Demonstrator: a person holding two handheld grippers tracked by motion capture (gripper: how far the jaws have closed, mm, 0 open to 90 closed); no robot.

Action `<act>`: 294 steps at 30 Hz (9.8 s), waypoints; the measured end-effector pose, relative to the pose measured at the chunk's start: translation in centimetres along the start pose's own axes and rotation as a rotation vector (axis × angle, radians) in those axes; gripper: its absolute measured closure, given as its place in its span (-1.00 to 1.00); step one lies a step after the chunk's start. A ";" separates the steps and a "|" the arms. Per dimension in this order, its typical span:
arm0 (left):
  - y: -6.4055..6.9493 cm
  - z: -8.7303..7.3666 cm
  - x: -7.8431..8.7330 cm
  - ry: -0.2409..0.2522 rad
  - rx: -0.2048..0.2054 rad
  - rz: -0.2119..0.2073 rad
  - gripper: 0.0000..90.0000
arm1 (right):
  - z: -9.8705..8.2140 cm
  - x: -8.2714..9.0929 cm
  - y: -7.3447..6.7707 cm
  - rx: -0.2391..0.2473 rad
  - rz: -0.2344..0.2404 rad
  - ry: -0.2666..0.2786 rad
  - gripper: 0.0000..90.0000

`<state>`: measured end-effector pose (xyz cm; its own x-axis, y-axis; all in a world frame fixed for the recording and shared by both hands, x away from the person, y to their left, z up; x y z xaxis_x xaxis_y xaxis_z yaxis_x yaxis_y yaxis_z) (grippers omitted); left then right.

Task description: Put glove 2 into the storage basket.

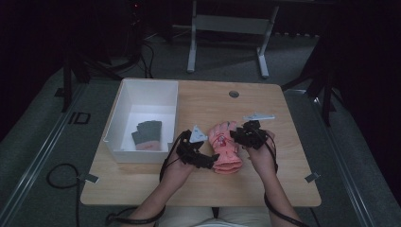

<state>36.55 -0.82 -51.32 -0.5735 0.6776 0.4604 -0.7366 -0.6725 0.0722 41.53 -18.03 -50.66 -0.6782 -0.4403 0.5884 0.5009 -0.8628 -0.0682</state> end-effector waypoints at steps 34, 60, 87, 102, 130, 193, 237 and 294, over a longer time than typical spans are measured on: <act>-3.4 -1.0 -8.6 -0.234 0.342 -0.311 0.73 | -3.8 -2.2 2.3 -0.078 0.144 -0.101 0.66; -3.8 8.3 -0.7 -0.096 0.193 -0.318 0.76 | 4.4 4.3 -0.4 0.001 0.170 0.125 0.68; -9.5 14.7 10.5 -0.064 0.145 -0.146 0.76 | 15.9 4.4 -8.0 0.103 0.255 0.218 0.68; -15.0 12.0 18.6 -0.087 0.194 -0.005 0.76 | 19.5 -0.2 -16.8 0.175 0.358 0.192 0.68; -22.1 -0.1 15.3 -0.160 0.450 -0.031 0.76 | 14.3 -12.6 -20.8 0.203 0.368 -0.056 0.70; -13.4 4.3 14.1 -0.107 0.187 0.129 -0.18 | 14.7 -5.9 -15.5 0.215 0.363 0.040 -0.36; 2.4 3.0 5.3 -0.096 -0.158 -0.207 -0.98 | 4.1 -1.4 -4.9 0.281 0.320 0.025 -0.66; 4.2 -8.5 -1.9 -0.170 -0.146 -0.252 -0.98 | -9.4 -2.3 1.2 0.249 0.216 -0.008 -0.66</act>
<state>31.53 -2.37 -59.36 -0.3079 0.7494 0.5861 -0.8983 -0.4319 0.0804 38.68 -20.39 -59.68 -0.5382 -0.6037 0.5882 0.7496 -0.6619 0.0066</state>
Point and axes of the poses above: each handheld gripper's, and its own axes: x roughly backward along the jaws, z roughly out of its top, y roughly to its right, the point moved 5 cm from there along -x, roughly forward along the jaws, and after that the axes turned 7 degrees about y, right-handed, at the moved point
